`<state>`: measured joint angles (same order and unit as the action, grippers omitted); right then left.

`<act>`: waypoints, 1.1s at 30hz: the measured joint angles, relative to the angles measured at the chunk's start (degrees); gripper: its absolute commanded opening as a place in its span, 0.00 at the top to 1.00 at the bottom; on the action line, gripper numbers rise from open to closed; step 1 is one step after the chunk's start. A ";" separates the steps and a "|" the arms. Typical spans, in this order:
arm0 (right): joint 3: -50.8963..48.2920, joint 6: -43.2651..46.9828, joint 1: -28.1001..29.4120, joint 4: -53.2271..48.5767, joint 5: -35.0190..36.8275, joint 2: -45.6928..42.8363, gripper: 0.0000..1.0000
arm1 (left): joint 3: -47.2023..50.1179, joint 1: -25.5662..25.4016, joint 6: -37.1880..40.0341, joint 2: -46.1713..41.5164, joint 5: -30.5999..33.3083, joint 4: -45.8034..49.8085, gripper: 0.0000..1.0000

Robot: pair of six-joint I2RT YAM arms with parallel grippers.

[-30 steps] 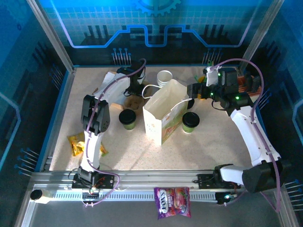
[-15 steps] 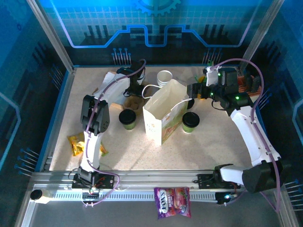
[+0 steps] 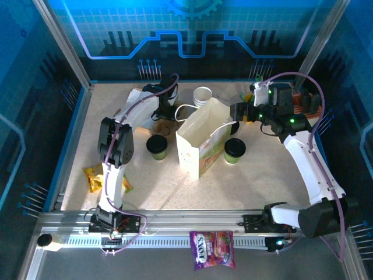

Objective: Pack the takeout coffee

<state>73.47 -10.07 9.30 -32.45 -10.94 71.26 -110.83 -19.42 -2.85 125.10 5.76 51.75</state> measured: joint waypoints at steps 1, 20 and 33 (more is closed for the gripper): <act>0.00 -0.02 0.00 0.00 0.00 0.00 0.09 | 0.00 0.09 0.02 -0.02 -0.09 0.00 0.60; 0.00 0.00 -0.02 0.00 0.02 0.00 0.09 | -3.06 0.13 0.09 -0.79 -0.24 1.73 0.66; 0.02 -0.13 -0.74 -0.02 0.81 -0.61 0.09 | -8.26 0.59 1.36 -4.11 0.52 3.52 0.66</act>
<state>73.49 -10.20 8.56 -32.47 -10.13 70.65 -119.09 -18.83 -1.50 120.99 6.28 55.27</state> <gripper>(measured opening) 0.912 0.344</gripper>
